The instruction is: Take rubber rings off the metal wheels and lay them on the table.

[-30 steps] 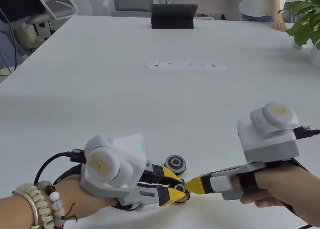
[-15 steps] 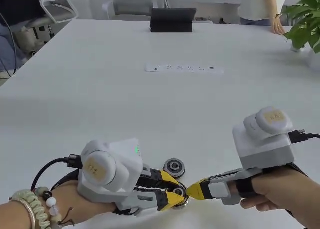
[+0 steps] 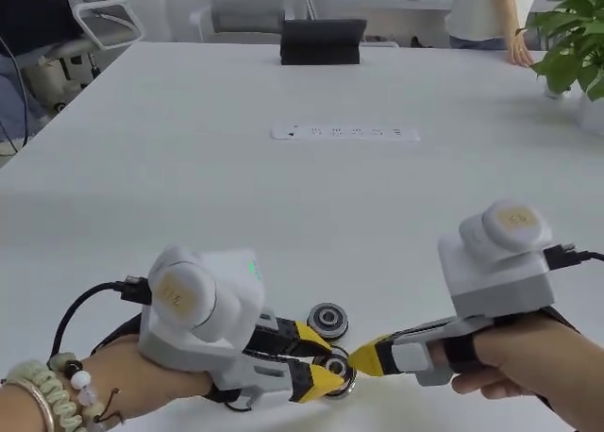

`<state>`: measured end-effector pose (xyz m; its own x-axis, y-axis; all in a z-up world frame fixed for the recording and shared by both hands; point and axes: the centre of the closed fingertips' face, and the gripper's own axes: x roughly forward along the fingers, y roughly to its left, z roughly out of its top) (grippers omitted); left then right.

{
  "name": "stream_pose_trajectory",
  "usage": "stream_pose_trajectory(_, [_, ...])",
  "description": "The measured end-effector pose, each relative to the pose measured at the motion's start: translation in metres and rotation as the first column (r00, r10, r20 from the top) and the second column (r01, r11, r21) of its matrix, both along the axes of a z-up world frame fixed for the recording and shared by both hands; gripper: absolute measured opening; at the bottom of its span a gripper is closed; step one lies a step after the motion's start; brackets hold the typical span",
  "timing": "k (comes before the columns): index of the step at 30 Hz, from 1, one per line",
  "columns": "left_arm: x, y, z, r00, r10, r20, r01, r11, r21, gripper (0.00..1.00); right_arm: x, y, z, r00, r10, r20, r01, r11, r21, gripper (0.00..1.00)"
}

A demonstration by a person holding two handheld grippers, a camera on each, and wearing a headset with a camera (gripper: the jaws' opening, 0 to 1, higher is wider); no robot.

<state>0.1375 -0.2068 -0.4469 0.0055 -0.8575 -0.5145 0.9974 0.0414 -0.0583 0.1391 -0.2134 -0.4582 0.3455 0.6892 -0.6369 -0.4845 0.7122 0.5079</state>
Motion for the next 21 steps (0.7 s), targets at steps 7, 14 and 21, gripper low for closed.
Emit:
stream_pose_trajectory(7, [0.003, 0.002, 0.011, 1.000, 0.001, 0.025, -0.001, 1.000, -0.019, 0.23, 0.000, -0.001, -0.003, 1.000, 0.003, -0.008, -0.004, 1.000, -0.009, 0.00])
stream_pose_trajectory(14, [0.002, 0.003, 0.023, 0.997, -0.031, 0.076, 0.032, 0.999, -0.013, 0.38, -0.001, 0.000, -0.003, 1.000, 0.009, -0.007, -0.009, 1.000, -0.007, 0.00])
stream_pose_trajectory(21, [-0.004, 0.004, 0.045, 0.992, -0.063, 0.106, 0.066, 0.997, -0.033, 0.46, -0.003, 0.001, -0.005, 1.000, 0.016, -0.011, -0.016, 1.000, -0.010, 0.00])
